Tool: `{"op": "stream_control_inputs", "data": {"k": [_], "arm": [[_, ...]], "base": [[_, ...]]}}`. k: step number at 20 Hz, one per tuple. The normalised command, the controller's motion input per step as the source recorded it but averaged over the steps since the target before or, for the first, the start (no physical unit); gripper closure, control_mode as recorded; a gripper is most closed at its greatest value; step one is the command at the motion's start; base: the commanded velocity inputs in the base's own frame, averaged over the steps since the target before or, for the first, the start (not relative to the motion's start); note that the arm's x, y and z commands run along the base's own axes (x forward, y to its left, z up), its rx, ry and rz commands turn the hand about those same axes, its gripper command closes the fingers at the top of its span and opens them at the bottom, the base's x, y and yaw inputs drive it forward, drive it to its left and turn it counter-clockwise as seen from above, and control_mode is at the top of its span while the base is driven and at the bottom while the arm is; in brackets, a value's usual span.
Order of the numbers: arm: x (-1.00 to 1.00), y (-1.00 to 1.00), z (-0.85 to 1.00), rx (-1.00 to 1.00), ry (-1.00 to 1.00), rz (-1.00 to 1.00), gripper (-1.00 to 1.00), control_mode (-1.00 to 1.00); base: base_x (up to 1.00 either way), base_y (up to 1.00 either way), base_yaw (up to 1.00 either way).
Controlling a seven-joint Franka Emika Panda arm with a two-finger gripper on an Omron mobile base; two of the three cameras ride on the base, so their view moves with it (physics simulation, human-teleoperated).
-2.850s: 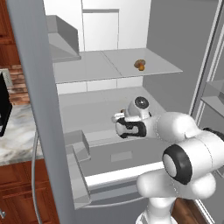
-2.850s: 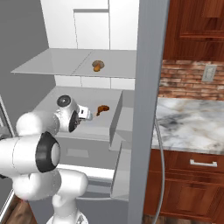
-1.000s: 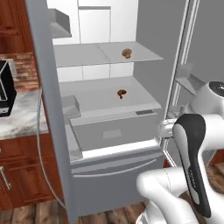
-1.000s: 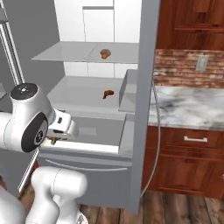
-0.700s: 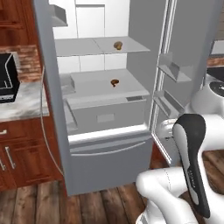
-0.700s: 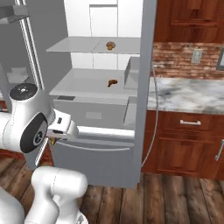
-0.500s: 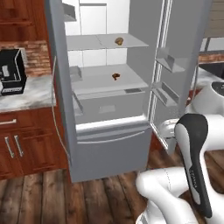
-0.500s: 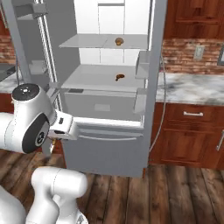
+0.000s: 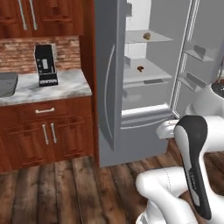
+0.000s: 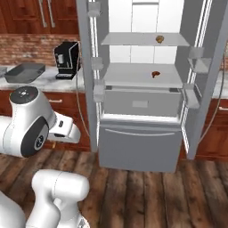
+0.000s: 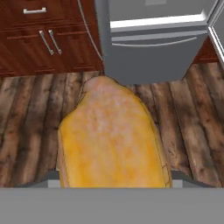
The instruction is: Place one mushroom and one chicken drumstick in each tupperware on the nearby counter, to pack two identical lunches.
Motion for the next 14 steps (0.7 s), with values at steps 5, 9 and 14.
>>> {"op": "stream_control_inputs", "data": {"k": [5, 9, 14], "arm": [[0.00, 0.00, 0.00, 0.00, 0.00, 0.00, 1.00, 1.00], [0.00, 0.00, 0.00, 0.00, 0.00, 0.00, 1.00, 1.00], [0.00, 0.00, 0.00, 0.00, 0.00, 0.00, 1.00, 1.00]], "base": [[0.00, 1.00, -0.12], [0.00, 1.00, -0.12], [0.27, 1.00, -0.10]]}}
